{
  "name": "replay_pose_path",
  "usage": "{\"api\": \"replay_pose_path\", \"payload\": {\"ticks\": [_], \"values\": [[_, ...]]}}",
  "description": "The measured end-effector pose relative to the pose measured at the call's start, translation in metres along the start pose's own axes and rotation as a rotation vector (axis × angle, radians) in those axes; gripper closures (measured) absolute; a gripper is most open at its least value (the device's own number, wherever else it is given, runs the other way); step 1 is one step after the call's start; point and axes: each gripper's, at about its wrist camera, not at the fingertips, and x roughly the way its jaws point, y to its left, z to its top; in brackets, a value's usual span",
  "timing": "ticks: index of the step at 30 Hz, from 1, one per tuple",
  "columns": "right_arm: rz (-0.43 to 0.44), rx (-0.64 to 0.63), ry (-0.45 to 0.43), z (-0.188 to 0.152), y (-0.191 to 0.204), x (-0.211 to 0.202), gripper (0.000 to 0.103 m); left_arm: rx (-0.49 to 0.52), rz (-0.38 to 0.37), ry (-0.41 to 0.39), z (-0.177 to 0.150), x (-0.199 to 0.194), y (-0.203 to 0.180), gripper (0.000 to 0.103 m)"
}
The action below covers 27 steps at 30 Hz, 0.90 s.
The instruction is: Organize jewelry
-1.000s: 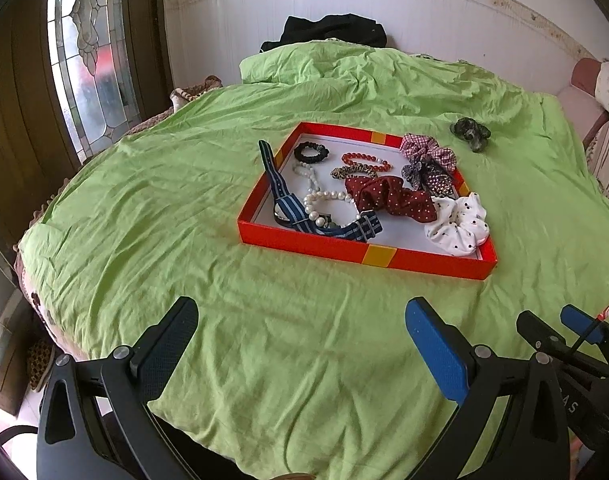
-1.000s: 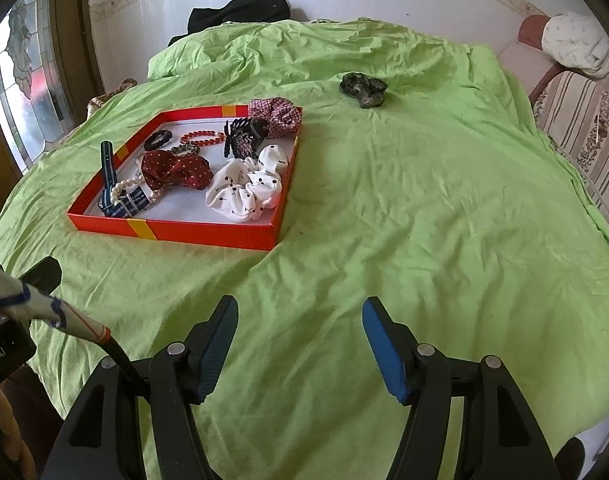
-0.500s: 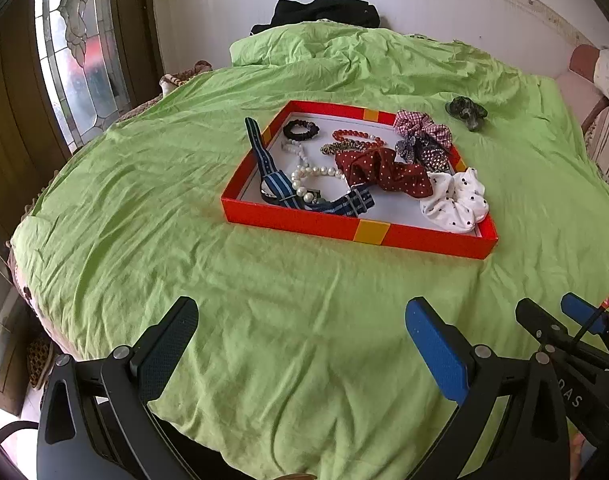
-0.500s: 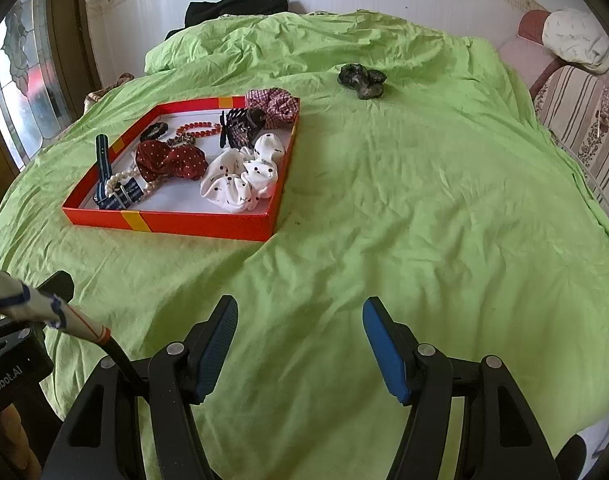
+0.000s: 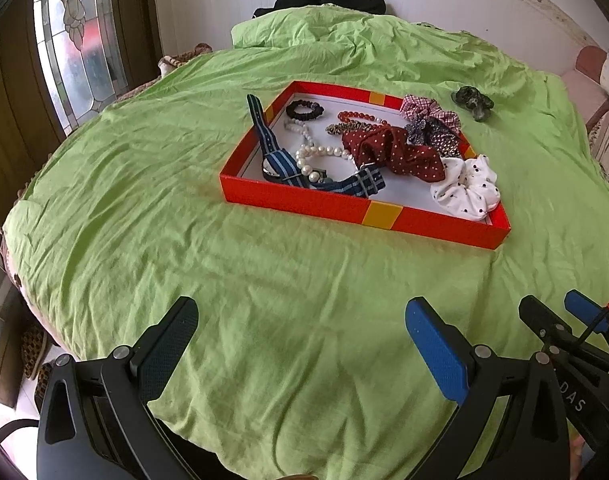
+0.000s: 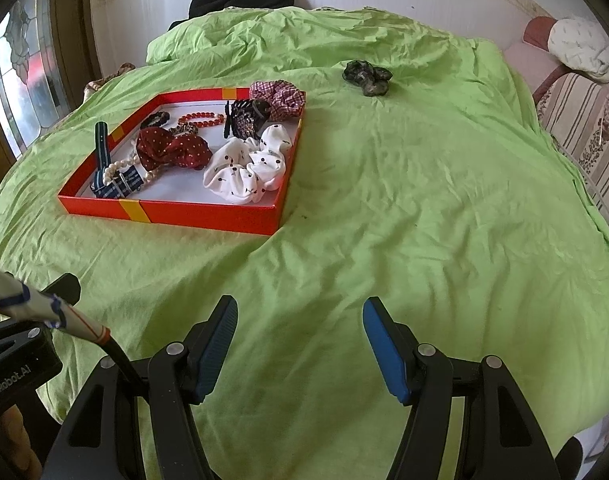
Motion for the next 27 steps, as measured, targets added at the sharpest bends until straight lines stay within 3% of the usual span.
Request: {"api": "replay_pose_path", "payload": {"ticks": [27], "values": [[-0.007,-0.007,-0.002,0.005,0.0,0.008,0.029,-0.011,0.004,0.052,-0.001,0.019,0.0,0.0]]}}
